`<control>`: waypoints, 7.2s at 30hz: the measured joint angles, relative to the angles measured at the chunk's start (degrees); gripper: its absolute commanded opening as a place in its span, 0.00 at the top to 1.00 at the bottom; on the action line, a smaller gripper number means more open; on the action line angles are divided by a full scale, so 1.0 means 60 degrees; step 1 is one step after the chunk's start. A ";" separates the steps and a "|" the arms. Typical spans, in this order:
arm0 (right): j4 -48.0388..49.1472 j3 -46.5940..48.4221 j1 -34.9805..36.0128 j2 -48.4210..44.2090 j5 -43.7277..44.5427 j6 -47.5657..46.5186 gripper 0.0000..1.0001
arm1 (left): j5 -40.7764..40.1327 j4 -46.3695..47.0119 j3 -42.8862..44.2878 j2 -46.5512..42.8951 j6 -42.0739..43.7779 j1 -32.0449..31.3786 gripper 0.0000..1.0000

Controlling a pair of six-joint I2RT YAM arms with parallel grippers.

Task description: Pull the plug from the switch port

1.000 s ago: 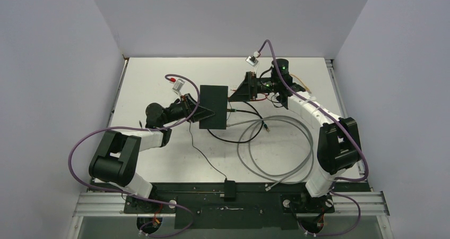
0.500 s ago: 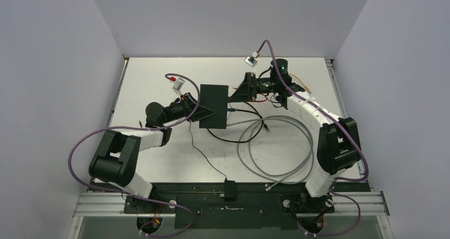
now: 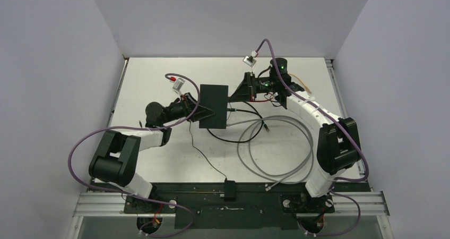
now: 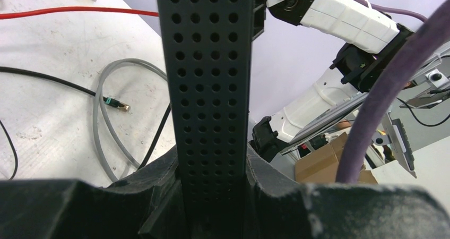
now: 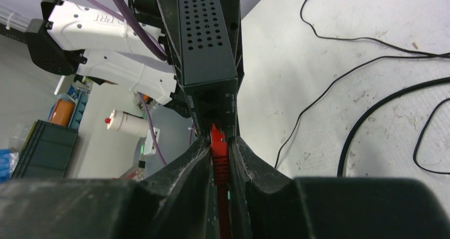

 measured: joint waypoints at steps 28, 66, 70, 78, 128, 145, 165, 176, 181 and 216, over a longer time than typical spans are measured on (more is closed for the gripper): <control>-0.0186 0.0015 -0.0018 0.0000 0.0168 -0.0423 0.95 | -0.0025 0.0018 0.0029 0.0124 0.0353 0.0000 1.00; -0.1333 0.0015 -0.0208 -0.0011 0.0441 -0.1548 0.95 | -0.0076 -0.0754 0.0029 0.0084 0.1333 -0.0066 1.00; -0.1490 0.0015 -0.0208 -0.0091 0.0484 -0.1661 0.95 | -0.0080 -0.0805 0.0029 0.0040 0.1370 -0.0076 1.00; -0.1541 0.0011 -0.0208 -0.0208 0.0488 -0.1763 0.95 | -0.0138 -0.0856 0.0000 -0.0164 0.1479 -0.0084 1.00; -0.2401 0.1308 -0.1548 -0.0554 0.2841 -0.1880 0.95 | -0.0659 -0.4306 -0.0146 -0.1563 0.4036 -0.0382 1.00; -0.2670 0.1665 -0.2029 0.0368 0.5628 -0.1723 0.95 | -0.0798 -0.4524 -0.0146 -0.1668 0.4207 -0.0382 1.00; -0.0200 0.1738 -0.1985 0.2929 0.7912 -0.0259 0.95 | -0.0801 -0.4561 -0.0182 -0.1912 0.4222 -0.0382 1.00; 0.0120 0.3370 -0.1818 0.4346 0.9034 0.0189 0.95 | -0.0827 -0.4568 -0.0299 -0.2153 0.4189 -0.0382 1.00; 0.0306 0.4546 -0.1752 0.5395 0.9125 0.0517 0.95 | -0.0951 -0.4586 -0.0484 -0.2572 0.4178 -0.0382 1.00; -0.1934 0.8364 -0.1661 0.8076 1.0102 -0.0168 0.16 | -0.1545 -0.5643 -0.0900 -0.3453 0.4430 -0.0382 1.00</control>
